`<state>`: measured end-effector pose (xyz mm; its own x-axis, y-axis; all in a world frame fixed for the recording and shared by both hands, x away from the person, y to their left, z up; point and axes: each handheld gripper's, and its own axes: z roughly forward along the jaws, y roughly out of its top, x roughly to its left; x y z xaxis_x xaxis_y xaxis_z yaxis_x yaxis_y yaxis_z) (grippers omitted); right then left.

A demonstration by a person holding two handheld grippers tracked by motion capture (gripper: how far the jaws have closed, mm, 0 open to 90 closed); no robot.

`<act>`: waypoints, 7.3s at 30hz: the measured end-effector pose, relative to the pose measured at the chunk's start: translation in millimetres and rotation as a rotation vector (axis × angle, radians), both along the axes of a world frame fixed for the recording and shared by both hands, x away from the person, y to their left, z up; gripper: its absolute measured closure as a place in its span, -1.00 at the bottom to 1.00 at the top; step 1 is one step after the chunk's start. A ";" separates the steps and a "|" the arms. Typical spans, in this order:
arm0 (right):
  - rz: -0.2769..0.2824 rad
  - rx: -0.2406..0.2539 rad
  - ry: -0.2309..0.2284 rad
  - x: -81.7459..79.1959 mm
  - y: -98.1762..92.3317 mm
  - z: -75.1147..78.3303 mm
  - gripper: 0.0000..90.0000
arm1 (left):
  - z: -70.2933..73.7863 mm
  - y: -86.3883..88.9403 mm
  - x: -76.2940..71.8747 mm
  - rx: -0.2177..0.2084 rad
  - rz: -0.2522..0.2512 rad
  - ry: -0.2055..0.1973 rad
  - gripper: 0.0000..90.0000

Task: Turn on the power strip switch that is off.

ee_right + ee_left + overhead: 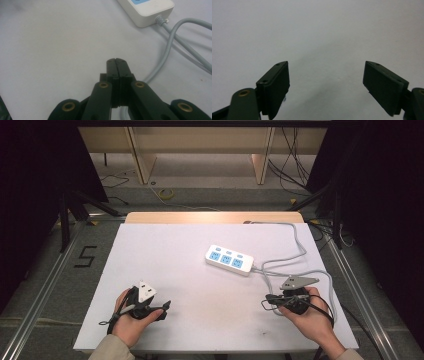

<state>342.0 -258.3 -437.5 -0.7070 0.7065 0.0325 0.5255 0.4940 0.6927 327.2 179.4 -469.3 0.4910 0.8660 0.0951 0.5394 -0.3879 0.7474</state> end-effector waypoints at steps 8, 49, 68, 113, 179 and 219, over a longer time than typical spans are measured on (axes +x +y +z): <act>0.013 -0.035 0.030 10.4 3.5 7.6 1.00 | -0.2 0.7 0.2 -0.005 0.006 -0.006 -0.53; 0.012 -0.087 0.029 64.5 32.5 25.2 1.00 | 0.6 1.6 0.5 0.003 0.011 -0.017 -0.53; 0.016 -0.110 0.048 83.8 48.8 32.6 1.00 | 0.6 1.4 0.7 0.008 0.012 -0.020 -0.53; 0.037 -0.167 0.064 133.4 90.0 36.9 1.00 | 0.8 1.8 0.8 0.004 0.014 -0.021 -0.52; 0.001 -0.203 0.114 194.8 134.9 25.2 1.00 | 0.3 -0.2 0.3 0.002 0.007 -0.021 -0.51; -0.013 -0.195 0.138 220.6 160.8 8.3 1.00 | -0.1 0.1 0.6 0.007 0.003 -0.023 -0.51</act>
<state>562.6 -97.5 -429.2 -0.6958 0.7181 -0.0101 0.6157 0.6037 0.5064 327.7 179.5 -469.4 0.4859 0.8667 0.1128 0.5234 -0.3918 0.7567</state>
